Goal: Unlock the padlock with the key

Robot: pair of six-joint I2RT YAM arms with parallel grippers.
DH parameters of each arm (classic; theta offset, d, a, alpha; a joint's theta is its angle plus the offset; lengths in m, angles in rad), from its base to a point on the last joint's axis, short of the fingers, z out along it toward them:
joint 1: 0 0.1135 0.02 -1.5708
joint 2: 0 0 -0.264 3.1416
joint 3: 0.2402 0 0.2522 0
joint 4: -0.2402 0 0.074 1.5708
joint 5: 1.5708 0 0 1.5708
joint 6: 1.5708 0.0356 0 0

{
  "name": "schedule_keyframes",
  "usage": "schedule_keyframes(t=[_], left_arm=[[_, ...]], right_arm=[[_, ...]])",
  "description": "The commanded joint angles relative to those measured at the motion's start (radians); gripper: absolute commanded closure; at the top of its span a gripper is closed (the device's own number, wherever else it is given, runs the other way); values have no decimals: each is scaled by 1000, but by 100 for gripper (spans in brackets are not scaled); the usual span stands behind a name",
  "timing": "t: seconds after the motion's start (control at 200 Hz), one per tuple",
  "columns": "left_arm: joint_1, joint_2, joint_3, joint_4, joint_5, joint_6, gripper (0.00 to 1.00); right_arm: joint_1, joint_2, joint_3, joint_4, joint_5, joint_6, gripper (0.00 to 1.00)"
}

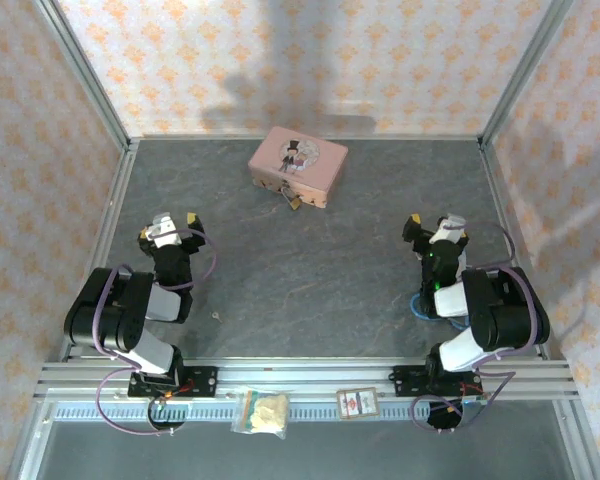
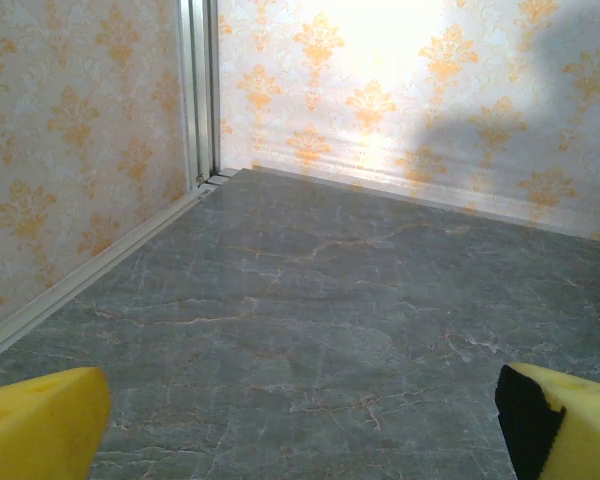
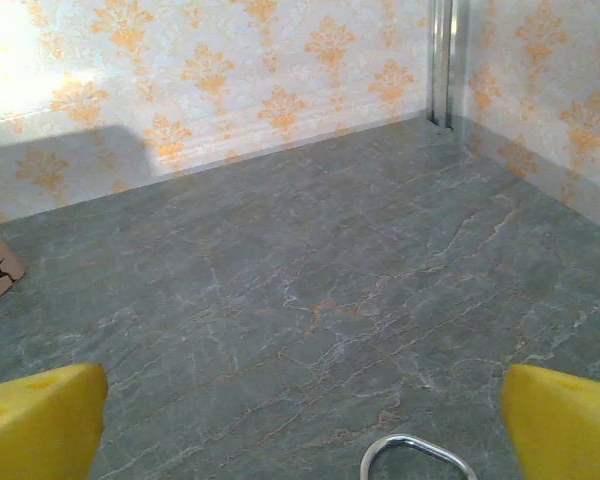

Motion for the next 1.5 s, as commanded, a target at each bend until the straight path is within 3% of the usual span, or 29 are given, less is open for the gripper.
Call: schedule_keyframes(t=[0.0, 0.926, 0.986, 1.166, 1.226, 1.331, 1.416, 1.491], left_arm=[[2, 3, 0, 28, 8, 1, 1], [-1, 1, -3, 34, -10, 1, 1], [-14, -12, -2, 23, -72, -6, 1], [-49, -40, -31, 56, -77, 36, 1], [-76, -75, -37, 73, -155, 48, 1], [-104, -235, 31, -207, -190, 48, 1], [-104, -342, 111, -420, -193, -64, 1], [-103, -396, 145, -514, -172, -196, 1]], right_arm=[[-5, -6, 18, -4, -28, -17, 0], [8, -24, 20, -11, -11, -28, 0], [29, -50, 32, -50, 19, -45, 2], [191, -152, 168, -336, 208, -133, 5], [234, -169, 225, -427, 221, -102, 5], [282, -150, 372, -633, 199, 43, 5], [318, -97, 501, -781, 162, 177, 4], [354, -27, 617, -892, 95, 262, 3]])
